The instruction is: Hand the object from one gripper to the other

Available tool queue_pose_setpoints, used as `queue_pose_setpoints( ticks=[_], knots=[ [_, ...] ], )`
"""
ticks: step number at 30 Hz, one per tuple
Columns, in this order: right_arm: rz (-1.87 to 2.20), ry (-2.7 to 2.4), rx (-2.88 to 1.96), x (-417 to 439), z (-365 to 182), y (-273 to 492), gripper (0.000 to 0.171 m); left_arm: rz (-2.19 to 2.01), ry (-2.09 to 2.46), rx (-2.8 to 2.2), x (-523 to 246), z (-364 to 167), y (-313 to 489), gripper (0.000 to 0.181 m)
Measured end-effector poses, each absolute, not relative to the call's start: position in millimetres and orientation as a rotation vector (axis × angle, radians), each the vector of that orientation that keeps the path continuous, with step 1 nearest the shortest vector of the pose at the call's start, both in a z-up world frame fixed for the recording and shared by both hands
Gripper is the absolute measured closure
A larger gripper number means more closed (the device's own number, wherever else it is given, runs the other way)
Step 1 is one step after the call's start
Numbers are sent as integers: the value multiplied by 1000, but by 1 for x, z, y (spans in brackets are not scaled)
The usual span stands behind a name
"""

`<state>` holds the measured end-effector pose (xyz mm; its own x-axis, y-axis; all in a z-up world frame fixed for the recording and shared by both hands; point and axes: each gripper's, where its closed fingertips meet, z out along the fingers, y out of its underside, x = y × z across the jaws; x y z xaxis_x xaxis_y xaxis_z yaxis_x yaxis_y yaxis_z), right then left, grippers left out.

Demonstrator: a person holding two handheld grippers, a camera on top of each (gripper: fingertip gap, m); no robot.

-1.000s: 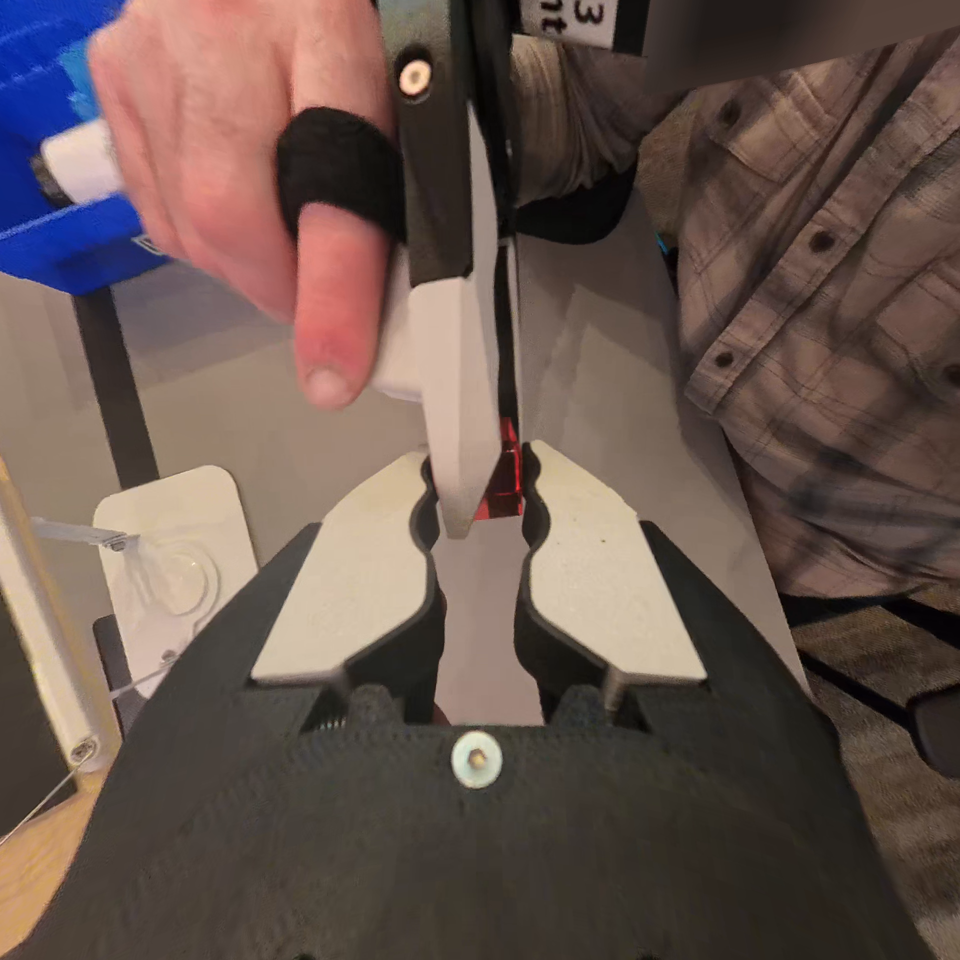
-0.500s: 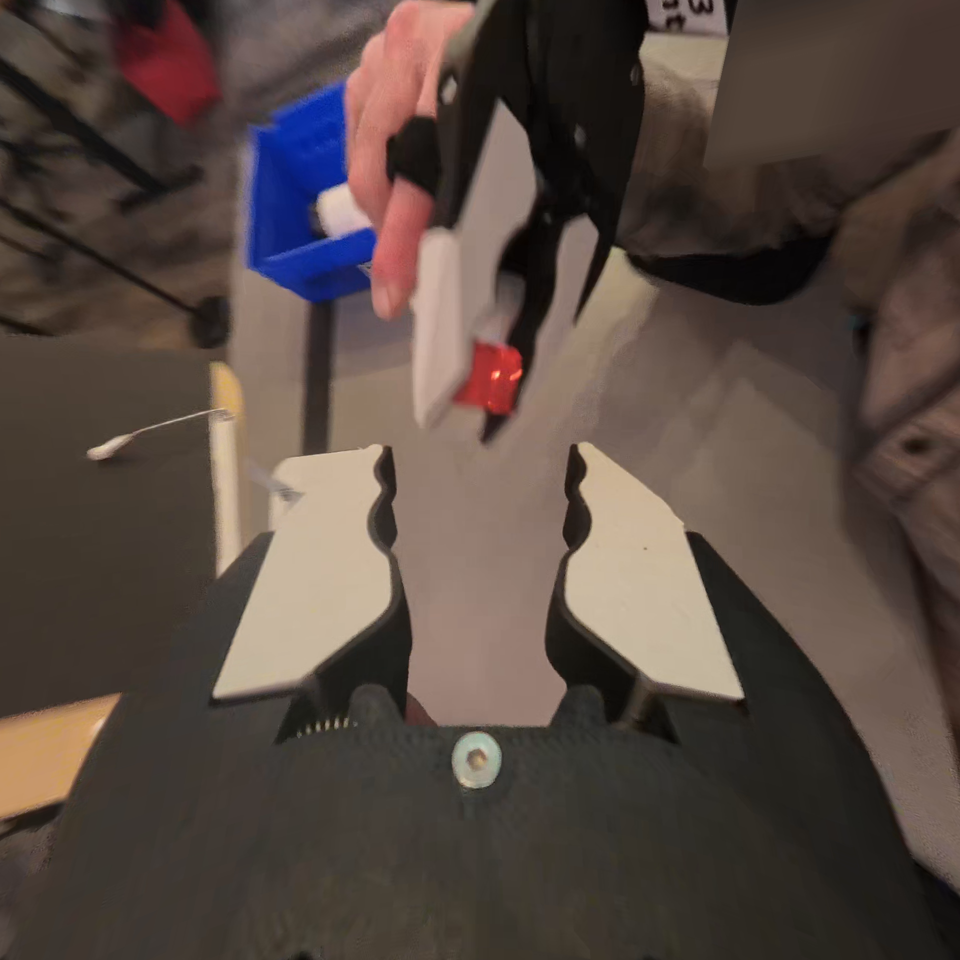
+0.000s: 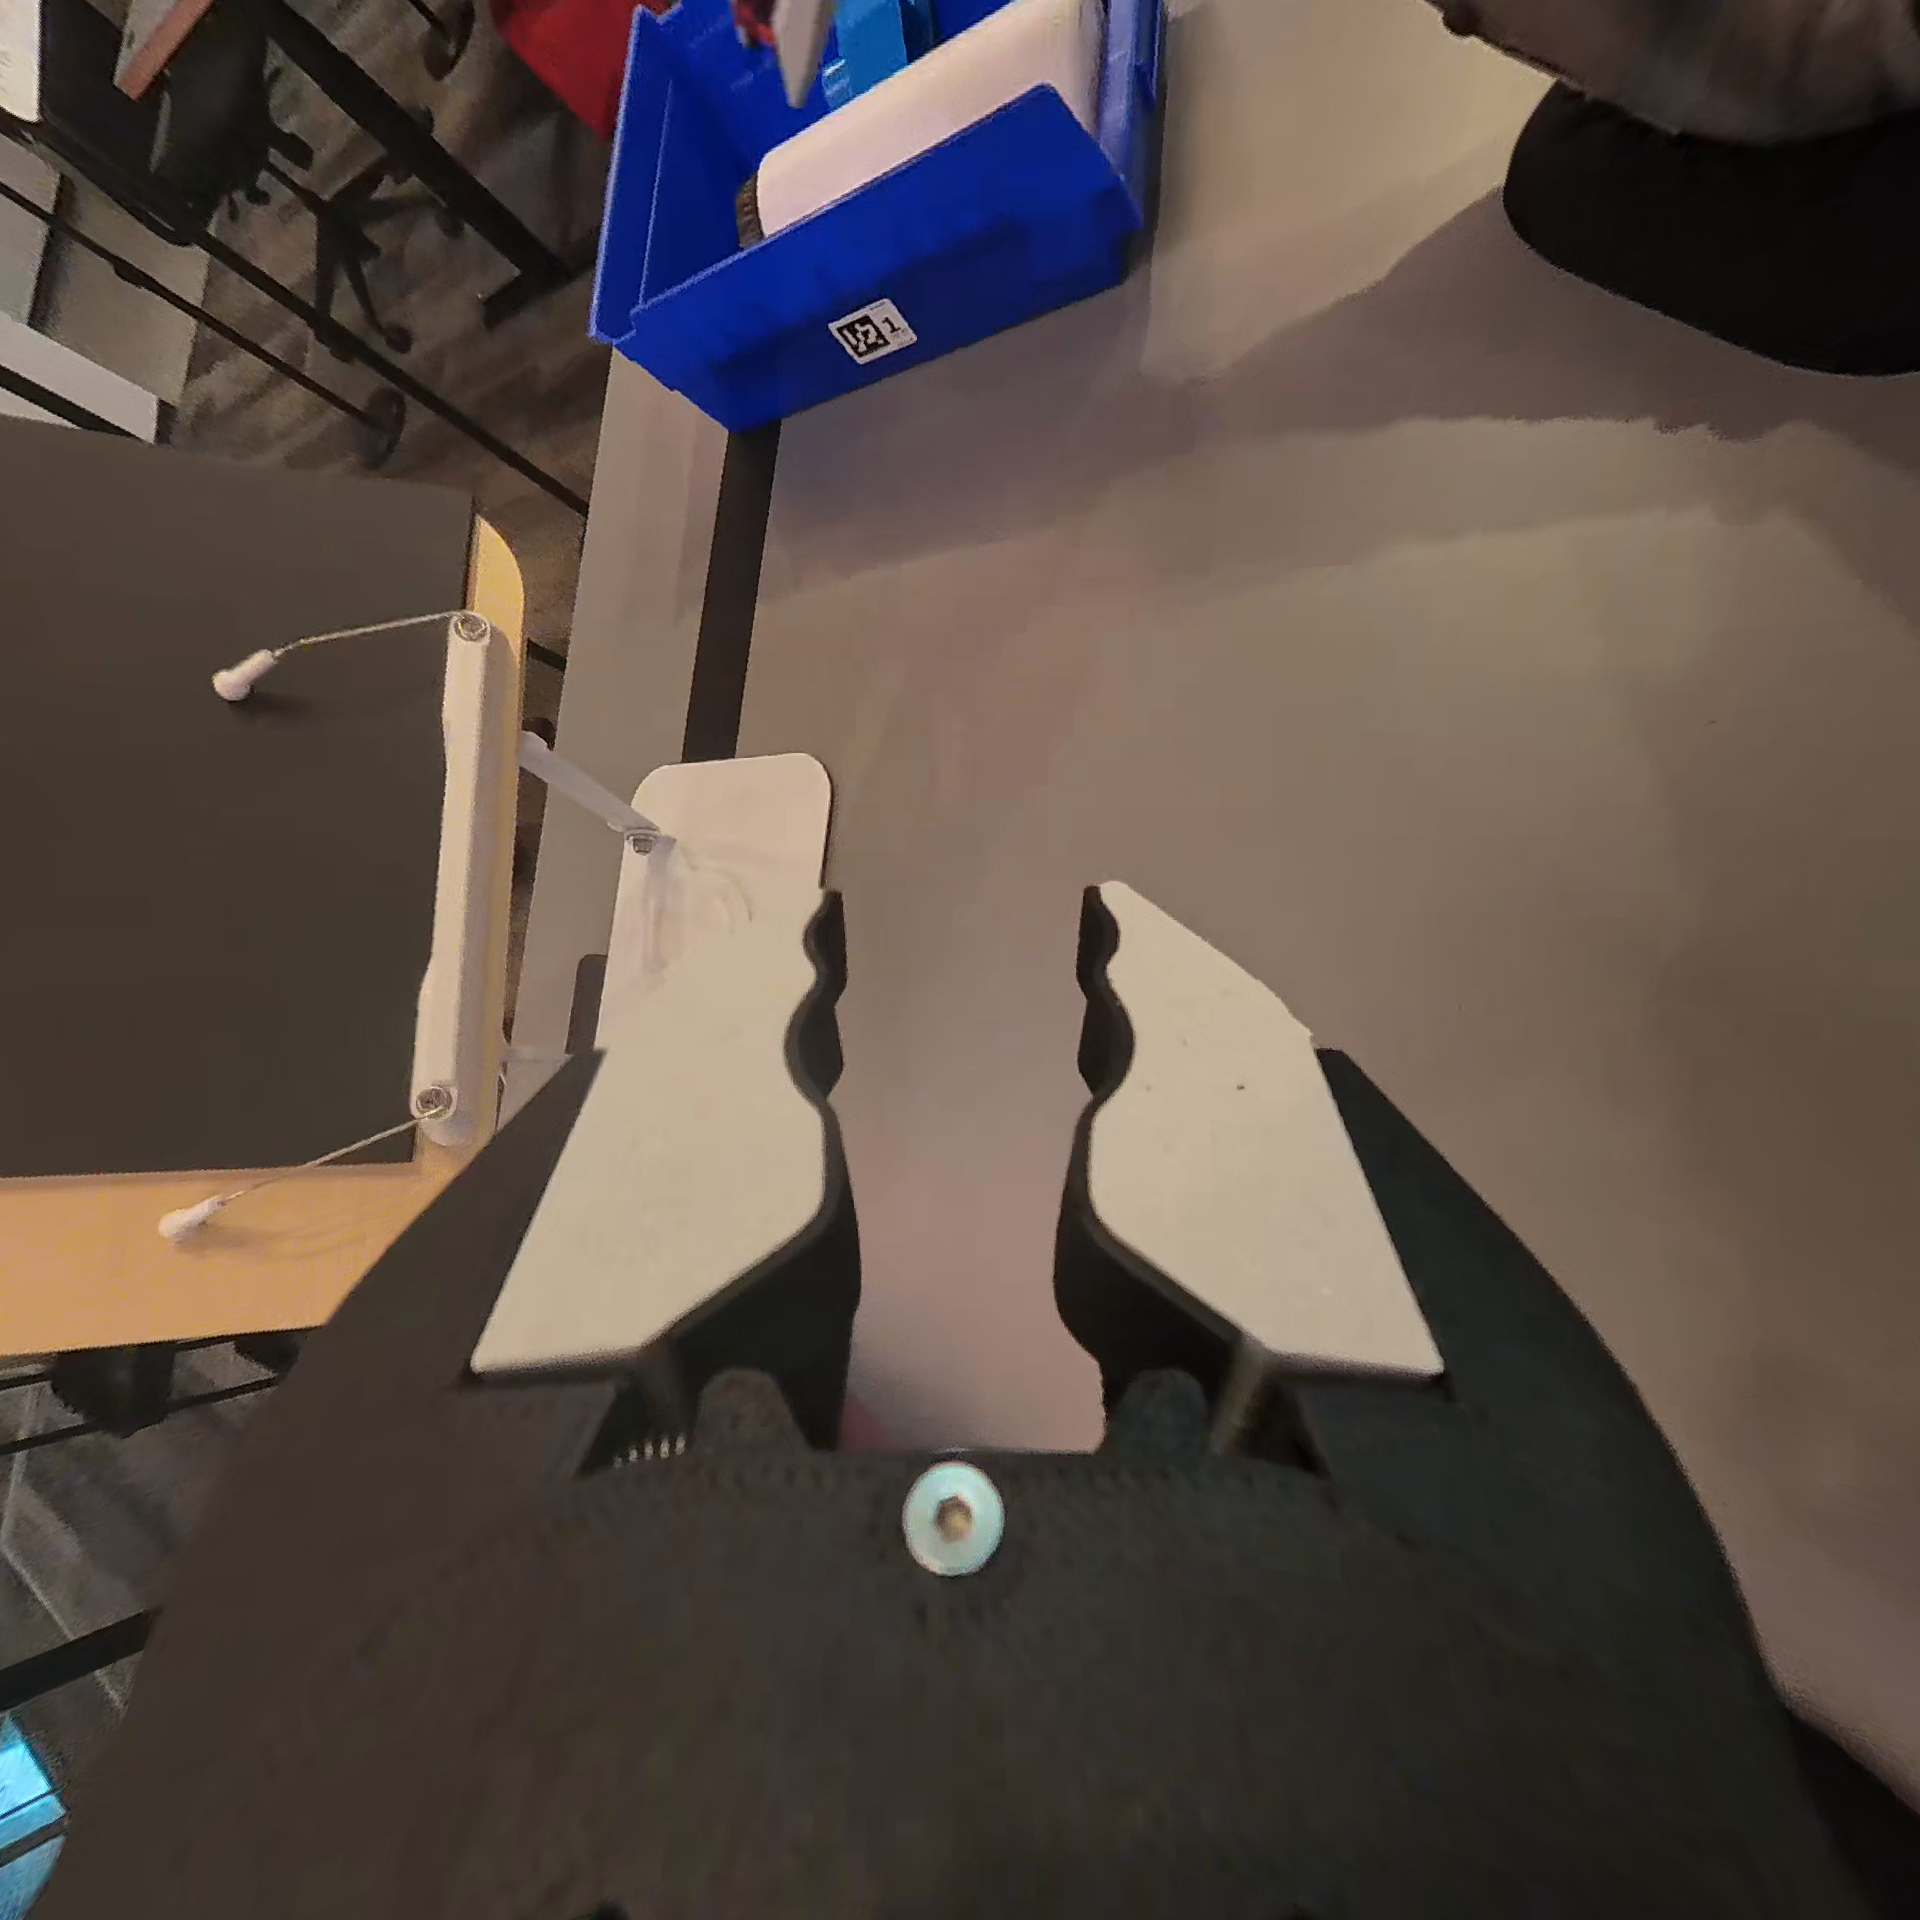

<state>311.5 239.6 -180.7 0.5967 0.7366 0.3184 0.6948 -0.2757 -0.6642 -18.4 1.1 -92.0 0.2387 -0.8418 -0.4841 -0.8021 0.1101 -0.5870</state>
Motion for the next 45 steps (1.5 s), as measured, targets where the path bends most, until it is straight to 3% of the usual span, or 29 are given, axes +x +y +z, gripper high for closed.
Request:
queue_pose_setpoints(
  ticks=[8, 31, 40, 45],
  knots=[
    [172, -1193, -2262, 317, -243, 232, 143, -59, 1496, -1716, -35, -102, 3, 141],
    [260, -1145, -2263, 312, -248, 232, 142, 50, 1373, -1801, -92, -102, -3, 141],
    [187, -1137, -2268, 319, -244, 235, 130, 307, 996, -1931, -193, -84, 33, 140],
    [115, -1082, -2207, 323, -220, 241, 126, 475, 836, -2076, -270, -104, 50, 137]
  ],
)
